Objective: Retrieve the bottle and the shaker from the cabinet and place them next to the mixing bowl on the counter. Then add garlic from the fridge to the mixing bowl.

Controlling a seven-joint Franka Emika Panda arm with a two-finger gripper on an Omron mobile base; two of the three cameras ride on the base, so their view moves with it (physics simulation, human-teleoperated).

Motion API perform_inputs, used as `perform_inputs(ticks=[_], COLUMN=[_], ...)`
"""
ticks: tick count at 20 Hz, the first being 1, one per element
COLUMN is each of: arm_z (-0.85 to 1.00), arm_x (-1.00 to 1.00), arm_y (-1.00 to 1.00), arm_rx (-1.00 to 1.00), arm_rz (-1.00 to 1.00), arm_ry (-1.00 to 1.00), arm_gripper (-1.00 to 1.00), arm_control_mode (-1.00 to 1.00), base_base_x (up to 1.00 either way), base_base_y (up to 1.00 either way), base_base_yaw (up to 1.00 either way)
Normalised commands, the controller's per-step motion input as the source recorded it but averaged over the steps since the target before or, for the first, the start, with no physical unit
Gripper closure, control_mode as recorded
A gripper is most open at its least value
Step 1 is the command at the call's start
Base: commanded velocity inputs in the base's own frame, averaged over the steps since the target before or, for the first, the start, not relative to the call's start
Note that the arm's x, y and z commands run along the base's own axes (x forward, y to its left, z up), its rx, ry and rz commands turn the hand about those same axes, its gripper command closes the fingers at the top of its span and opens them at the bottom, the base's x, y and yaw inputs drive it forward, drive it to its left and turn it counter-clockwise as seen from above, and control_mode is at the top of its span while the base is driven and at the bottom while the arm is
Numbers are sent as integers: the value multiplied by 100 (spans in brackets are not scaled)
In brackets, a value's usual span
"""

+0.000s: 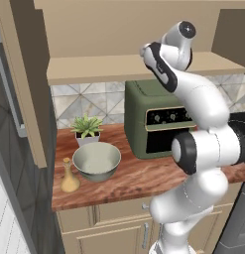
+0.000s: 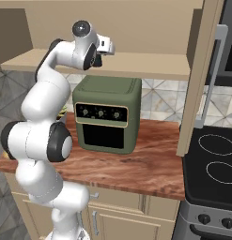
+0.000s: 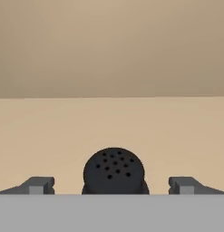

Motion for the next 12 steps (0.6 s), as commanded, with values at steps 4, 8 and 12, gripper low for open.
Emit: perform_inputs(ticks=[4, 8, 12], arm_z=[0, 0, -1], arm_x=[15, 8, 14], arm_y=[0, 0, 0], arm_rx=[0, 0, -1], arm_rz=[0, 0, 0], arm_ry=[0, 0, 1], arm_gripper=[-100, 100, 100], arm_control_mode=[-100, -100, -100], base_base_x=[0, 0, 0], base_base_y=[0, 0, 0], base_base_yaw=[0, 0, 0])
